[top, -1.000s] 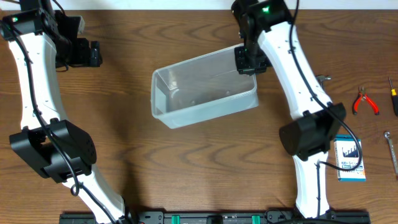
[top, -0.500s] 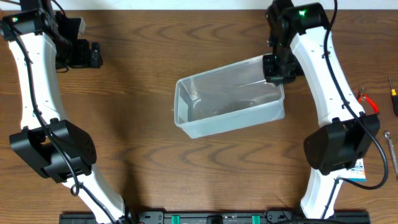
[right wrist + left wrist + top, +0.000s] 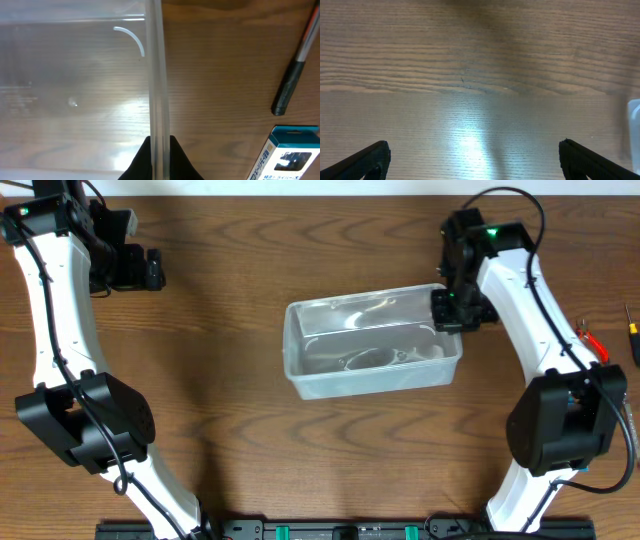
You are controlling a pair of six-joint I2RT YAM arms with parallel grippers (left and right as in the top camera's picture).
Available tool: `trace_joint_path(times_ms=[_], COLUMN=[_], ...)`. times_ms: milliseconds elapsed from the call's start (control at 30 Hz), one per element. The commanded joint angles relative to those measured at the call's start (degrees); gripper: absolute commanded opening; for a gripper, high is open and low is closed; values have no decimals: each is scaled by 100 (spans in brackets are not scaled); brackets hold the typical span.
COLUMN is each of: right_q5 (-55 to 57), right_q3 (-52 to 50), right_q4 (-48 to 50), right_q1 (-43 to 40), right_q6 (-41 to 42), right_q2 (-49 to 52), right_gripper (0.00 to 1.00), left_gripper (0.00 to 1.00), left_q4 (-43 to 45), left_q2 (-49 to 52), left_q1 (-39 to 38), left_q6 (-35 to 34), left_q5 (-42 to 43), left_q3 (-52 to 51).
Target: Pack container
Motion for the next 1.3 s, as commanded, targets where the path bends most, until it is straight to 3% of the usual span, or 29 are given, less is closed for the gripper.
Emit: trace_joint_path(times_ms=[0, 167, 667, 1267], right_q5=[63, 188, 92, 286], right_q3=[-50, -76, -514, -918], right_q4=[116, 142, 398, 909], right_q1=[-352, -656, -437, -743], right_q6=[-170, -361, -769, -654], right_q2=[-87, -87, -85, -85], right_gripper=[1, 1, 1, 1], left_gripper=[98, 98, 98, 98], left_q4=[-35, -37, -59, -57], left_q2=[68, 68, 68, 68], left_q1=[20, 17, 20, 20], left_q6=[-52, -52, -52, -50], left_q5=[74, 74, 76, 74], left_q3=[-39, -39, -39, -39])
